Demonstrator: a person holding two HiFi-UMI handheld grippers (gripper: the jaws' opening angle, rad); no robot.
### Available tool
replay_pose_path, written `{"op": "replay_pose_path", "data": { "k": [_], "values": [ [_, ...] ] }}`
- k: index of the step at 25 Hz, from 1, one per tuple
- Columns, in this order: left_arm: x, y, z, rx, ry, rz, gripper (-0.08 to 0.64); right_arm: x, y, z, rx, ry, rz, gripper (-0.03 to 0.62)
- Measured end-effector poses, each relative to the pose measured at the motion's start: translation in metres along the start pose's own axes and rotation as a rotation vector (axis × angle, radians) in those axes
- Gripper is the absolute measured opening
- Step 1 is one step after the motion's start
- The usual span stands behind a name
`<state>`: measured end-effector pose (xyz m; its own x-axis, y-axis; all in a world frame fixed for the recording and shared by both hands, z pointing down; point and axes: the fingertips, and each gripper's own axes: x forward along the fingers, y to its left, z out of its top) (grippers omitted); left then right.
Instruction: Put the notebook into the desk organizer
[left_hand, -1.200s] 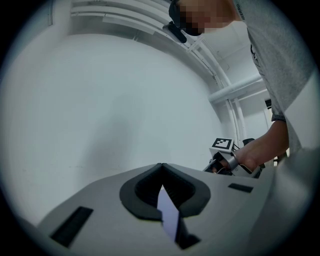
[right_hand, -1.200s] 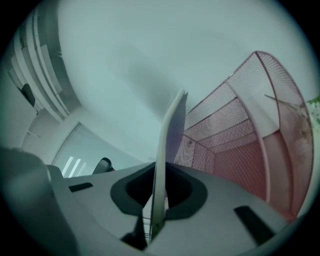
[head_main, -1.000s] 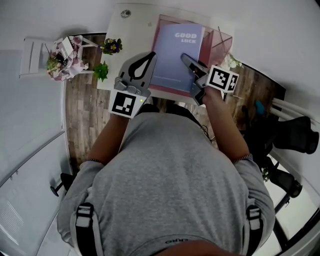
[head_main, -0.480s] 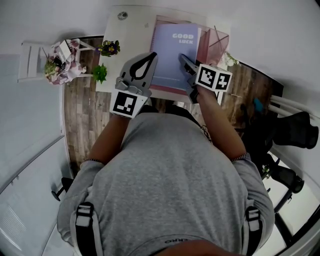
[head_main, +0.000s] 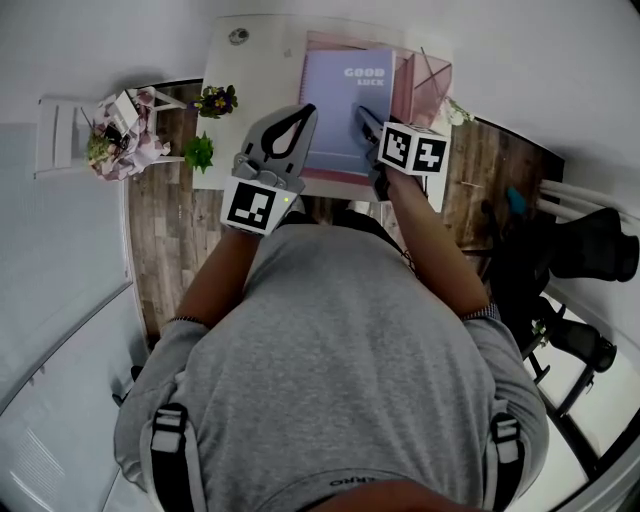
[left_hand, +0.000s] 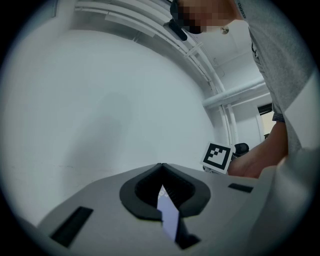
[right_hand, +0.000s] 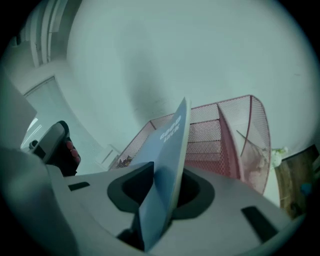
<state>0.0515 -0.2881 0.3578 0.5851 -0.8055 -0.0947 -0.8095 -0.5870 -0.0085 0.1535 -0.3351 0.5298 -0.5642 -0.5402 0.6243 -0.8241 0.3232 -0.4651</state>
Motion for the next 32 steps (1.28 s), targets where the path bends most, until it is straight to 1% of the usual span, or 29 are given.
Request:
{"op": "replay_pose_path", "data": {
  "k": [5,9,11,23,26,28,30,32],
  "values": [
    [0.0,-0.001,0.0,0.003,0.003,-0.024,0.018,-0.004,0.0,0.003,-0.082,-0.018,-0.103,0.131],
    [0.001,-0.002,-0.002,0.001,0.004,-0.043,0.018,-0.005,-0.002,0.004,-0.162,-0.035,-0.178,0.202],
    [0.001,-0.003,-0.002,0.0,0.004,-0.054,0.018,-0.006,-0.002,0.004,-0.189,-0.045,-0.208,0.21],
    [0.004,-0.006,0.0,0.004,0.003,-0.085,0.018,0.005,-0.008,-0.001,-0.258,-0.072,-0.299,0.249],
    [0.004,-0.005,0.0,0.005,0.002,-0.085,0.018,0.005,-0.007,0.0,-0.265,-0.079,-0.314,0.273],
    [0.004,-0.005,0.0,0.006,-0.003,-0.085,0.018,0.005,-0.007,0.001,-0.26,-0.086,-0.318,0.308],
    [0.004,-0.005,0.0,0.006,-0.005,-0.086,0.018,0.005,-0.007,0.001,-0.249,-0.092,-0.319,0.313],
    [0.005,-0.006,0.001,0.003,-0.006,-0.085,0.018,0.004,-0.006,0.002,-0.242,-0.097,-0.317,0.332]
  ]
}}
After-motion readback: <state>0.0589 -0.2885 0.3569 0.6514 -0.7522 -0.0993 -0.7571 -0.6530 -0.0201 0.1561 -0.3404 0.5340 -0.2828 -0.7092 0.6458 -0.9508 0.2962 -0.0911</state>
